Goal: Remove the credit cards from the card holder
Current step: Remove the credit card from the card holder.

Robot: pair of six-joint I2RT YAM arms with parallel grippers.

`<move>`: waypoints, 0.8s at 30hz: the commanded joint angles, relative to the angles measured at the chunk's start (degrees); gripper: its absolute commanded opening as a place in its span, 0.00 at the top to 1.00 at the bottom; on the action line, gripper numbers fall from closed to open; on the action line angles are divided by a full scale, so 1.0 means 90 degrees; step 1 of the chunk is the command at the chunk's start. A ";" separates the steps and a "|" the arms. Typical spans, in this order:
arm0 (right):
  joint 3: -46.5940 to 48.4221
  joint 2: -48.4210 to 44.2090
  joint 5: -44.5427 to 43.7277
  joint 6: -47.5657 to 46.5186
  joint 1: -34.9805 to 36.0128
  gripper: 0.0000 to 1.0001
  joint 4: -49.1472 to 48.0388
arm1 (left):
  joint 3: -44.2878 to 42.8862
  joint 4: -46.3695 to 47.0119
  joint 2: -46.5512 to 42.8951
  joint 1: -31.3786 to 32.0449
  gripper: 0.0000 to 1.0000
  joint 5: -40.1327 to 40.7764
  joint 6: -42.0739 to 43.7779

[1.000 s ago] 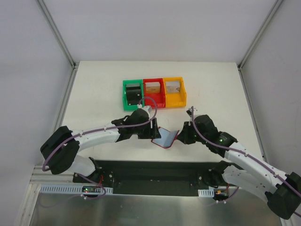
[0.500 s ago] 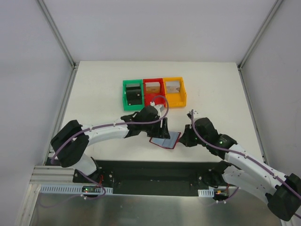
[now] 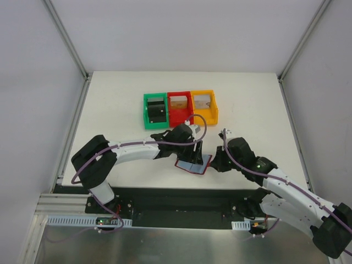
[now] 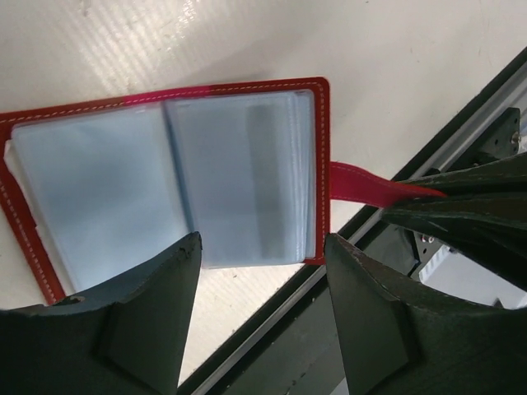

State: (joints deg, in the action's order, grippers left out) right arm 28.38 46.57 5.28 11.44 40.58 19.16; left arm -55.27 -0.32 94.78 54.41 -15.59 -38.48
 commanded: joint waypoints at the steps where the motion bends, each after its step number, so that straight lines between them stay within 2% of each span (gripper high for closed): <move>1: 0.0333 -0.0057 0.0097 -0.0099 -0.0036 1.00 0.0030 | -0.0382 -0.0179 0.0152 0.0233 0.39 0.0218 0.0515; 13: 0.0392 -0.0174 0.0136 -0.0129 -0.0065 1.00 0.0098 | -0.0627 -0.0600 0.0533 0.0399 0.41 0.0931 0.0662; 24: 0.0304 -0.0272 0.0156 -0.0138 -0.0114 1.00 0.0127 | -0.0588 -0.0600 0.0406 0.0399 0.44 0.1137 0.0604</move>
State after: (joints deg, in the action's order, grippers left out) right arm 29.58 45.45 6.11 11.03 39.86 20.36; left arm -59.33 -3.81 99.33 57.78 -8.19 -33.61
